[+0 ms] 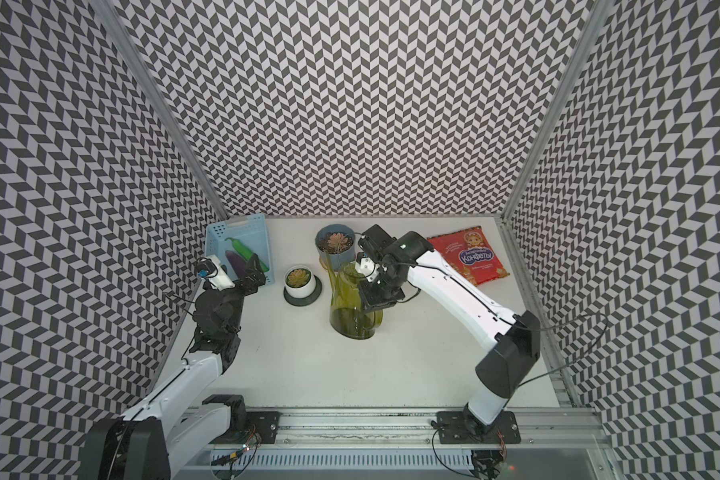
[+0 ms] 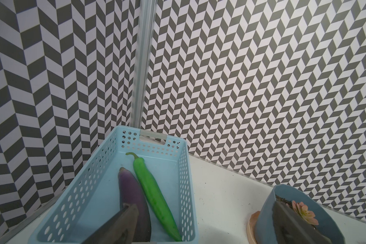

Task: Water the succulent around the soil edge
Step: Place the watering can at the center of the board.

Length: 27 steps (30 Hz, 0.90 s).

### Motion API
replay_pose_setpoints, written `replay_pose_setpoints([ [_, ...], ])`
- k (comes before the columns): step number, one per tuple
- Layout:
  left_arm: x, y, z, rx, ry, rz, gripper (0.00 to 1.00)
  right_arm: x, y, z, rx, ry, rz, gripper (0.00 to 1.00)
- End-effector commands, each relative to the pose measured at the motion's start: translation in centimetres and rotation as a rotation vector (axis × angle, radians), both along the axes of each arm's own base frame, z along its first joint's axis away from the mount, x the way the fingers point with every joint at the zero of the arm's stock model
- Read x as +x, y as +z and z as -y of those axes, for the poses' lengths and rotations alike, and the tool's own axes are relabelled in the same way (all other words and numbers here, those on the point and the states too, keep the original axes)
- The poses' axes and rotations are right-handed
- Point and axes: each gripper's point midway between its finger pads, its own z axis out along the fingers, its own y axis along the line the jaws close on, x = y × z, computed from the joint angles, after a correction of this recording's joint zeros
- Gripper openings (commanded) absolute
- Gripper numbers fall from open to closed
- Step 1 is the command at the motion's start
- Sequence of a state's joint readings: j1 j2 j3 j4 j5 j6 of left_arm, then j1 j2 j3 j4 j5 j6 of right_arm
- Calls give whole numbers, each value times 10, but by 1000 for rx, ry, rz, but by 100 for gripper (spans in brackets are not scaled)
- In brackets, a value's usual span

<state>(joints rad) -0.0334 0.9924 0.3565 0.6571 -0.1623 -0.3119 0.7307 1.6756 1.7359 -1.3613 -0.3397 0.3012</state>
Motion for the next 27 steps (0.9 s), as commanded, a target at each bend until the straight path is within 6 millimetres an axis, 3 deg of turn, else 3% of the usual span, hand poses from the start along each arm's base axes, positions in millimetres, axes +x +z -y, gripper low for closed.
replay_pose_setpoints([
  [1, 0, 18, 4, -9, -20, 55, 100, 1, 22, -3, 61, -5, 73, 0],
  [16, -1, 20, 4, -7, -18, 60, 100, -4, 26, 4, 70, -19, 73, 0],
  [27, 0, 19, 5, -8, -26, 57, 100, -8, 21, 26, 50, -67, 72, 0],
])
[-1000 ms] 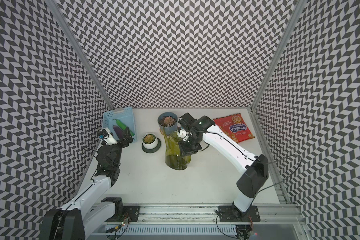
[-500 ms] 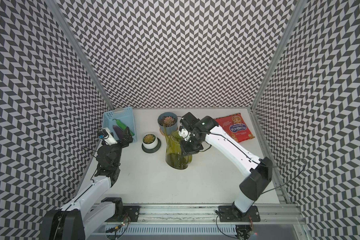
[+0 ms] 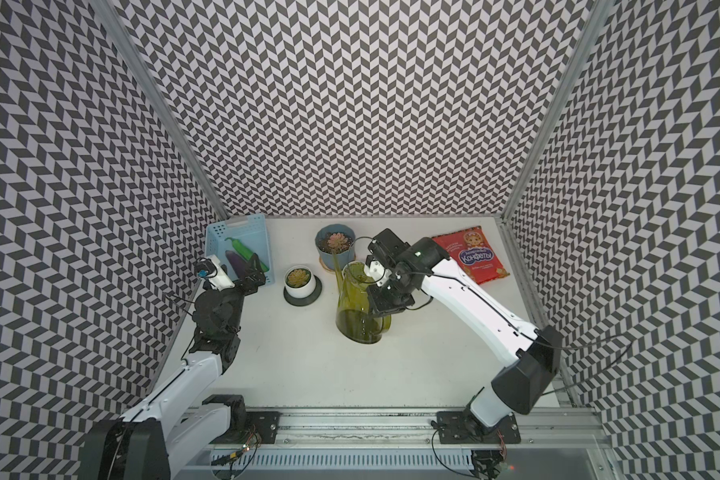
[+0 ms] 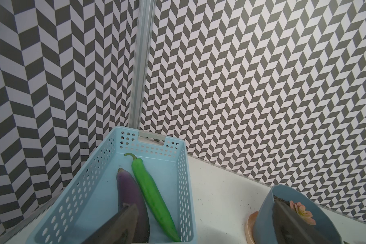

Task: Water the succulent around the soil edge
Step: Place the watering can at the center of the board.

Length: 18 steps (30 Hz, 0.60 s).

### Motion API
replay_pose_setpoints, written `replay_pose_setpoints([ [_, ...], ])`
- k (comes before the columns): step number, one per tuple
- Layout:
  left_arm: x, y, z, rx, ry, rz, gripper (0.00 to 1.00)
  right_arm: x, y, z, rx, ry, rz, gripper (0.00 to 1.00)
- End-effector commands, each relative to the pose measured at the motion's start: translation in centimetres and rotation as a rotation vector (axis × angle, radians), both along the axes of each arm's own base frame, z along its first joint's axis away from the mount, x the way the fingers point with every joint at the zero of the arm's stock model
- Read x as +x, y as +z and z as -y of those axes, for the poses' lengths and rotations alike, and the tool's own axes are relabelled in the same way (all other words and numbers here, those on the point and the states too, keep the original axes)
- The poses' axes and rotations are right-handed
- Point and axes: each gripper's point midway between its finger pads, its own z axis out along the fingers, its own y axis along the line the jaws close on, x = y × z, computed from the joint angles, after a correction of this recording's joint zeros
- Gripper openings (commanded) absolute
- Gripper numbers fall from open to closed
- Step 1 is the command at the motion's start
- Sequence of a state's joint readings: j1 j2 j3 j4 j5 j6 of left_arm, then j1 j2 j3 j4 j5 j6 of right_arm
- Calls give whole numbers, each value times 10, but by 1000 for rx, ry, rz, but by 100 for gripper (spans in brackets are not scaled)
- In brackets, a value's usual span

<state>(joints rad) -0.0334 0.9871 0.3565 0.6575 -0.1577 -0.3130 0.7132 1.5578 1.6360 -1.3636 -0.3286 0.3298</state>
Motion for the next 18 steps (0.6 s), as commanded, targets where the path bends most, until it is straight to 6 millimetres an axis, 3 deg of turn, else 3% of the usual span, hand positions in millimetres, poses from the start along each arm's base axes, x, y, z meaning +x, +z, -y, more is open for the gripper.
replay_pose_setpoints([
  [1, 1, 17, 5, -7, -23, 51, 100, 8, 15, 3, 47, -24, 69, 0],
  [18, 3, 16, 5, -5, -24, 47, 100, 30, 22, 32, 66, -100, 92, 1],
])
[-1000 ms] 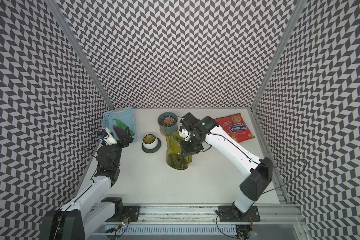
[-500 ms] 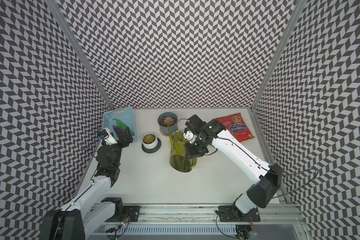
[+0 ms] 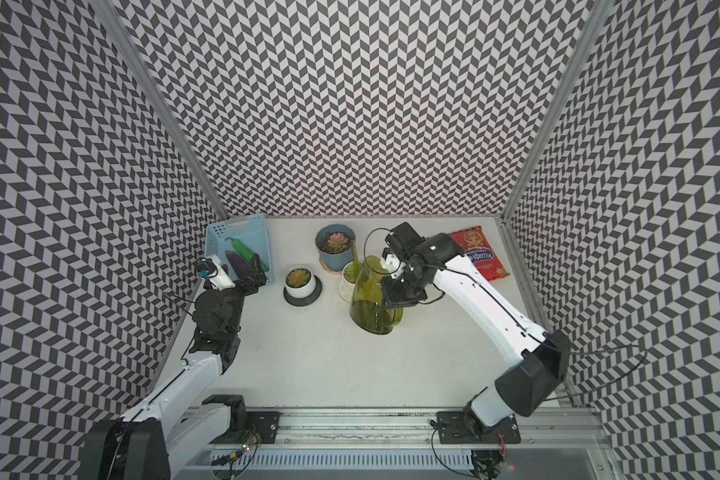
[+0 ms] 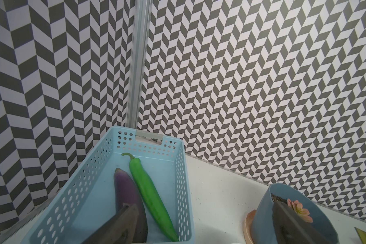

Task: Water the succulent around the soil edge
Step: Place the watering can at the center of the board.

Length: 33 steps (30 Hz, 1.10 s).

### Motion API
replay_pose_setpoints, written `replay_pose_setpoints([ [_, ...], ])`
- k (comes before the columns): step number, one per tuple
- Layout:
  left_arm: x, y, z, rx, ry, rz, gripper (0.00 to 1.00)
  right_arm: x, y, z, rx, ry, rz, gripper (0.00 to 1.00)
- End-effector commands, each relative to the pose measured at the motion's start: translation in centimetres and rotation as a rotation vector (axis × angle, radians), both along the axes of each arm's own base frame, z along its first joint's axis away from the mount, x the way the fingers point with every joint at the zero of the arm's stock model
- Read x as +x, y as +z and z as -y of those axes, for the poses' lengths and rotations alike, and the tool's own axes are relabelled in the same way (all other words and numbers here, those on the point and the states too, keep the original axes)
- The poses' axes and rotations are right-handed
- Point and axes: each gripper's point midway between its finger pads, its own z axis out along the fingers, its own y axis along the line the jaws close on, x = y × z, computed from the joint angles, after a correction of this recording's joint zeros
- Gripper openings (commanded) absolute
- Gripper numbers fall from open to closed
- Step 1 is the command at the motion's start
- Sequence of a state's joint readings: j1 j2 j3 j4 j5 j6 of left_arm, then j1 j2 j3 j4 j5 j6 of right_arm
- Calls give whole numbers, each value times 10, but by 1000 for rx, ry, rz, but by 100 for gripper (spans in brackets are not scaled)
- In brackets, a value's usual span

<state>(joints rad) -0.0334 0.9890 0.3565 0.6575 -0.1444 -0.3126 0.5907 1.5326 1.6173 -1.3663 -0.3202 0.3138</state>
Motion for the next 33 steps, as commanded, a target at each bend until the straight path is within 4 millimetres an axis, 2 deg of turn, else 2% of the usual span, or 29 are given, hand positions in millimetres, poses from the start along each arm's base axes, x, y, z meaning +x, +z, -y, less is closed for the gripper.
replay_pose_setpoints([
  [1, 2, 16, 3, -6, -11, 48, 100, 6, 21, 2, 67, 6, 84, 1],
  [11, 3, 16, 3, -1, -13, 45, 100, 17, 27, -2, 101, 24, 88, 1],
  [20, 4, 17, 3, 0, -12, 46, 100, 26, 41, 8, 138, -7, 120, 1],
  [33, 3, 18, 2, 0, -9, 47, 100, 27, 56, -10, 231, 31, 95, 1],
])
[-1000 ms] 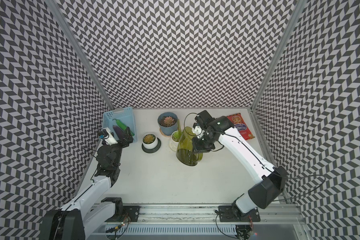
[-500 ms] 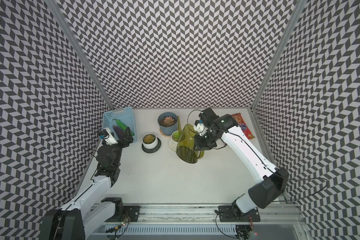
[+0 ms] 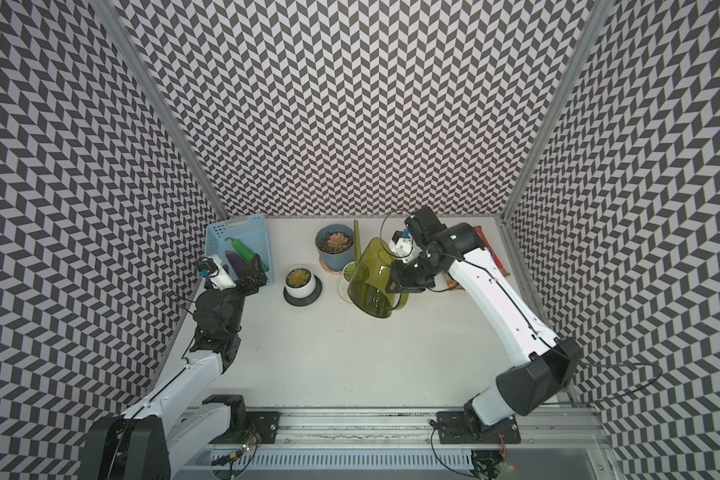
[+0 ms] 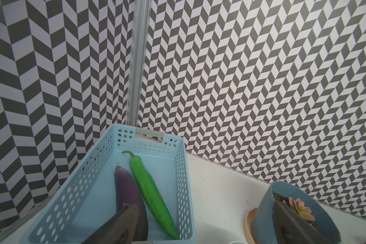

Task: Water the succulent around the soil edge
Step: Place the watering can at the center of the board.

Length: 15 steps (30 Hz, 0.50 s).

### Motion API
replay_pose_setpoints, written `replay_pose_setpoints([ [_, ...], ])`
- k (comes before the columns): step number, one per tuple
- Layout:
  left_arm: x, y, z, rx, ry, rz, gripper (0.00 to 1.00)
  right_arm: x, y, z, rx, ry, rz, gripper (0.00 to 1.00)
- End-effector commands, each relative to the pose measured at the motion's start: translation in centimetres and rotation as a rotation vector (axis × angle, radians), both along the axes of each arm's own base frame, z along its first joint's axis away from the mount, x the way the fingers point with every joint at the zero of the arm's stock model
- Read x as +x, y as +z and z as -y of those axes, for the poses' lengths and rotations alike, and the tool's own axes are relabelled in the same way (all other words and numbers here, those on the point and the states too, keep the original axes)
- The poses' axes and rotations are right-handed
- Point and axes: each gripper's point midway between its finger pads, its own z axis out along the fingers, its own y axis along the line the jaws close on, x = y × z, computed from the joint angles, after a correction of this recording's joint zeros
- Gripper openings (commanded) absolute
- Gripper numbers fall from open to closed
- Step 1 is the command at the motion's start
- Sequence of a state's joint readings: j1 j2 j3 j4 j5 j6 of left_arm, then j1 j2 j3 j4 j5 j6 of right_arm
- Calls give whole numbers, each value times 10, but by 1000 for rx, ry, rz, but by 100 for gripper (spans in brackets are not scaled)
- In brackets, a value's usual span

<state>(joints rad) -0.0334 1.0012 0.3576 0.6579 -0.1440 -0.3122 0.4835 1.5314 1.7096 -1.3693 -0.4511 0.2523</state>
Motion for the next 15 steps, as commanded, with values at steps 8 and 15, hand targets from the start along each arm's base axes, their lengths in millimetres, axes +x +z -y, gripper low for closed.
replay_pose_setpoints([
  [8, 2, 21, 2, -1, -9, 57, 100, 8, 21, -12, 73, 32, 70, 1],
  [15, 2, 26, 7, 0, -35, 69, 100, 2, 16, -9, 66, 34, 57, 0],
])
